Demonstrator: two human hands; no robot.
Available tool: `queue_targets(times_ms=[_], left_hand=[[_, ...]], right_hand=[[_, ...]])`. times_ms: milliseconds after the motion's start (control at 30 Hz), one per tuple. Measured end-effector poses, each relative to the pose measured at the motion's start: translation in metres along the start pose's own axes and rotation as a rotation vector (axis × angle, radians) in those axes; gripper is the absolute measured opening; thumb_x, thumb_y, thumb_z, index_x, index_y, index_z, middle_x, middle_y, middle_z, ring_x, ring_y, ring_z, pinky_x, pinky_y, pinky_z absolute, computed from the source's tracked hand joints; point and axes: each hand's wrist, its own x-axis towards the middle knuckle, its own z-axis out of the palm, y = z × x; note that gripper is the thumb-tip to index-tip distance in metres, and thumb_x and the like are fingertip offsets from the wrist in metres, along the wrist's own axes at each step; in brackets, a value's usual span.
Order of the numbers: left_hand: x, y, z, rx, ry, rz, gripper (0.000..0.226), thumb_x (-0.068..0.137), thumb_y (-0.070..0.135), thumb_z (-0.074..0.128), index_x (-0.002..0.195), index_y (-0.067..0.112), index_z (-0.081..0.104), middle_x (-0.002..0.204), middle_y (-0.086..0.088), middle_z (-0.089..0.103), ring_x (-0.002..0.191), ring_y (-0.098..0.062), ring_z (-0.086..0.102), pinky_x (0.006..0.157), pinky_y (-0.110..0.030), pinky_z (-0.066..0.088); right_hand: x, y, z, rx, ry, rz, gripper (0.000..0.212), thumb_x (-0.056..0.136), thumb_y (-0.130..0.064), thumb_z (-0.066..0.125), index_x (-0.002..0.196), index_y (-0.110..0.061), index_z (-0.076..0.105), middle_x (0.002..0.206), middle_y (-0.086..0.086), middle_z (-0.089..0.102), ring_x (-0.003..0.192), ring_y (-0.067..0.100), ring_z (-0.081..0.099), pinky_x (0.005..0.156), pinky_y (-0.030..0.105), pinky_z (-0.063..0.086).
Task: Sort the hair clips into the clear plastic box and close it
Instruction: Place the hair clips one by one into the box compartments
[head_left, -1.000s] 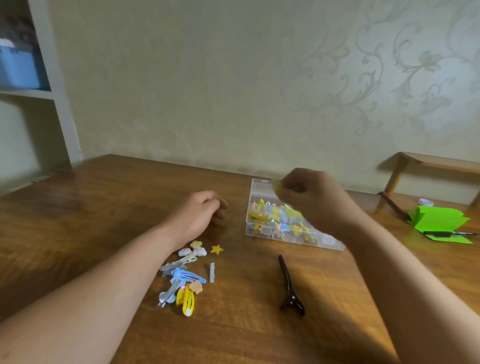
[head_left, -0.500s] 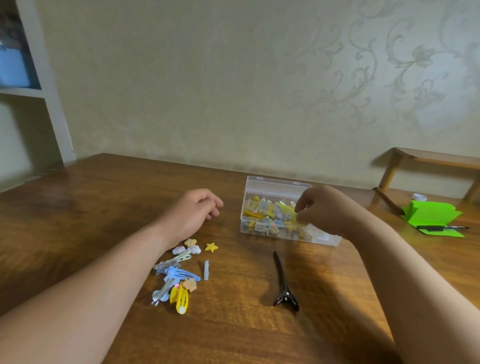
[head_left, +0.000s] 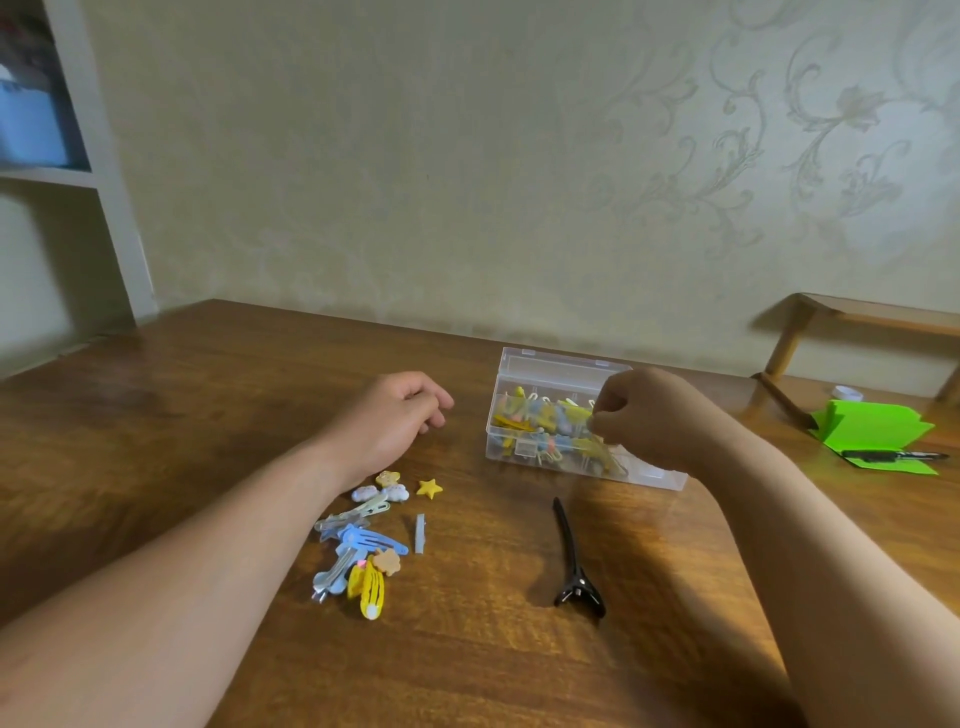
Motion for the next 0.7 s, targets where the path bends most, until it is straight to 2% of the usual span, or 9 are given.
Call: queue_targets(times_ms=[100,200,300,433,567,700], left_hand=[[0.000,0.000,0.000,-0.001,-0.001,-0.003,0.030,0.110,0.018,0.048,0.114,0.028,0.076,0.106,0.005,0.076,0.102,-0.011,0.070,0.087,-0.031,0.053],[0.002,-0.001,0.001,-0.019,0.003,-0.017,0.030,0.112,0.020,0.047,0.114,0.028,0.076,0.106,0.005,0.077,0.103,-0.011,0.071,0.094,-0.035,0.054],[0.004,-0.001,0.001,-0.024,0.003,-0.014,0.030,0.112,0.021,0.048,0.107,0.028,0.077,0.103,0.002,0.078,0.102,-0.015,0.070,0.094,-0.038,0.053],[0.006,-0.005,0.001,-0.085,-0.012,0.014,0.026,0.104,0.012,0.054,0.102,0.017,0.079,0.103,-0.010,0.077,0.090,-0.018,0.067,0.085,-0.036,0.051],[0.005,-0.004,0.001,-0.115,-0.002,-0.004,0.024,0.096,0.019,0.056,0.101,0.019,0.080,0.091,0.000,0.075,0.084,-0.018,0.065,0.083,-0.037,0.053],[0.004,-0.002,-0.001,-0.106,-0.012,0.006,0.030,0.086,0.033,0.053,0.098,0.027,0.080,0.093,0.001,0.077,0.089,-0.018,0.069,0.092,-0.044,0.056]], right_hand=[[-0.005,-0.015,0.001,0.035,0.095,-0.087,0.009,0.097,-0.026,0.063,0.091,-0.029,0.070,0.085,-0.010,0.071,0.079,0.012,0.067,0.078,0.041,0.064],[-0.015,-0.044,0.008,0.107,0.157,-0.224,0.012,0.099,-0.026,0.060,0.095,-0.027,0.072,0.088,-0.010,0.073,0.082,0.013,0.068,0.077,0.041,0.062],[-0.028,-0.076,0.021,0.114,0.084,-0.361,0.019,0.101,-0.024,0.059,0.110,-0.029,0.075,0.101,-0.011,0.075,0.090,0.011,0.068,0.079,0.034,0.059],[-0.035,-0.101,0.053,0.037,-0.056,-0.488,0.022,0.098,-0.025,0.057,0.112,-0.028,0.072,0.100,-0.006,0.072,0.089,0.019,0.065,0.077,0.041,0.057],[-0.033,-0.110,0.064,-0.035,-0.112,-0.515,0.025,0.099,-0.035,0.064,0.122,-0.028,0.070,0.107,-0.007,0.060,0.097,0.019,0.062,0.082,0.039,0.055],[-0.029,-0.109,0.062,-0.075,-0.149,-0.490,0.019,0.098,-0.034,0.065,0.114,-0.028,0.074,0.106,-0.004,0.066,0.097,0.021,0.064,0.084,0.043,0.058]])
